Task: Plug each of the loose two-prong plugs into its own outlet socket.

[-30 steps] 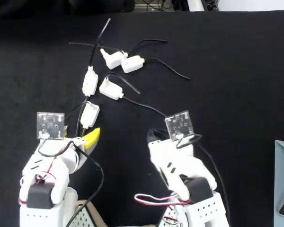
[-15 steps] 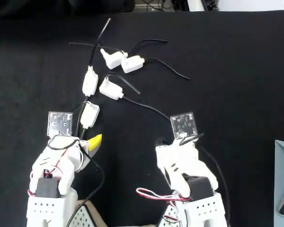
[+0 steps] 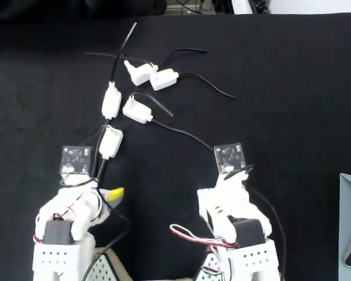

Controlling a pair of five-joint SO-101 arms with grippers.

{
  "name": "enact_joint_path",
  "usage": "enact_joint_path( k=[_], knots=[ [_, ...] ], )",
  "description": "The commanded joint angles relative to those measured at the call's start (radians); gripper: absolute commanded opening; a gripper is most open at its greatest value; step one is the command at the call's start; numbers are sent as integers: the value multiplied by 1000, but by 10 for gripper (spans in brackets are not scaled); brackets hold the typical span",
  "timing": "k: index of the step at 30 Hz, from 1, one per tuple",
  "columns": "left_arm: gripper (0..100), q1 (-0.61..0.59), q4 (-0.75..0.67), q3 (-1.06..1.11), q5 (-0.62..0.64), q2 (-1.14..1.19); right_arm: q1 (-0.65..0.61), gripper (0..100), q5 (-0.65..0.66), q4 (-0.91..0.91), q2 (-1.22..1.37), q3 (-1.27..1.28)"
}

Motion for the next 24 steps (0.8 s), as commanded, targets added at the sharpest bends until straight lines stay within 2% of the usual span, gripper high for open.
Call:
enact_joint_path(
  k=[1, 3, 5, 8, 11, 14, 24],
  knots=[
    [332, -137, 12, 19, 3, -8, 17, 15, 3, 28, -82, -4],
    [332, -189, 12, 19, 3, -8, 17, 15, 5, 31, -82, -4],
    [332, -186, 12, 19, 6, -8, 17, 15, 11, 28, -82, -4],
    [332, -85, 12, 19, 5, -8, 17, 15, 14, 26, -81, -4],
    [332, 58, 12, 19, 9, -8, 18, 15, 86, 25, -79, -4],
    [332, 136, 11, 19, 6, -8, 20, 15, 118, 25, -77, -4],
    [332, 153, 11, 19, 11, -8, 18, 15, 94, 31, -82, -2]
  ],
)
